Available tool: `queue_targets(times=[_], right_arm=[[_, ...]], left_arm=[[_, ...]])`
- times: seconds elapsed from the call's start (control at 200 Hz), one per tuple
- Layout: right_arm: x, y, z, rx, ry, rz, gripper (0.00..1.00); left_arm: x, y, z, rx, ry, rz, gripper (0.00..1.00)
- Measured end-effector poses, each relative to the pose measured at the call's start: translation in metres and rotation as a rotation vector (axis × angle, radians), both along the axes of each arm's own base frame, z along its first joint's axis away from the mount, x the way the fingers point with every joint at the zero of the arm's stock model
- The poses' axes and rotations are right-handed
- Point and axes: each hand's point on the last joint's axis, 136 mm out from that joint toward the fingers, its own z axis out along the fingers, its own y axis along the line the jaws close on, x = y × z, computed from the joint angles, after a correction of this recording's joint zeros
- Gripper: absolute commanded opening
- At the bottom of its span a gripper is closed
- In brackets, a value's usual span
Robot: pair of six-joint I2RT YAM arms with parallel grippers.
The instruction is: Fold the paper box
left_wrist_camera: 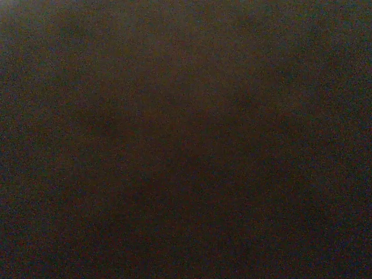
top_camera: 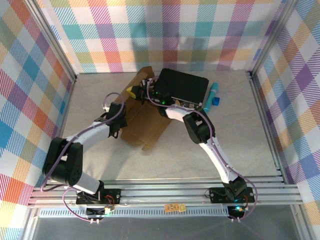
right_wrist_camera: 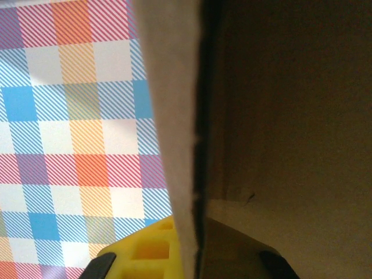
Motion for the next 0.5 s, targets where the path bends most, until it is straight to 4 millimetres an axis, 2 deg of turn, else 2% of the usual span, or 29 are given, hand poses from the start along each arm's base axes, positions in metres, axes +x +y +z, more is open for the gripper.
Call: queue_targets(times=[0.26, 0.38, 0.5], right_arm=[[0.01, -0.006, 0.0, 0.003, 0.006, -0.038, 0.0], [0.011, -0.006, 0.0, 0.002, 0.01, -0.046, 0.0], [0.012, -0.006, 0.0, 0.002, 0.012, -0.051, 0.0]], left_arm=[[0.011, 0.007, -0.002, 0.18, 0.062, 0.1, 0.22], [0.012, 0.011, -0.002, 0.21, 0.083, 0.136, 0.13], [0.012, 0.013, -0.002, 0.213, 0.086, 0.155, 0.09]])
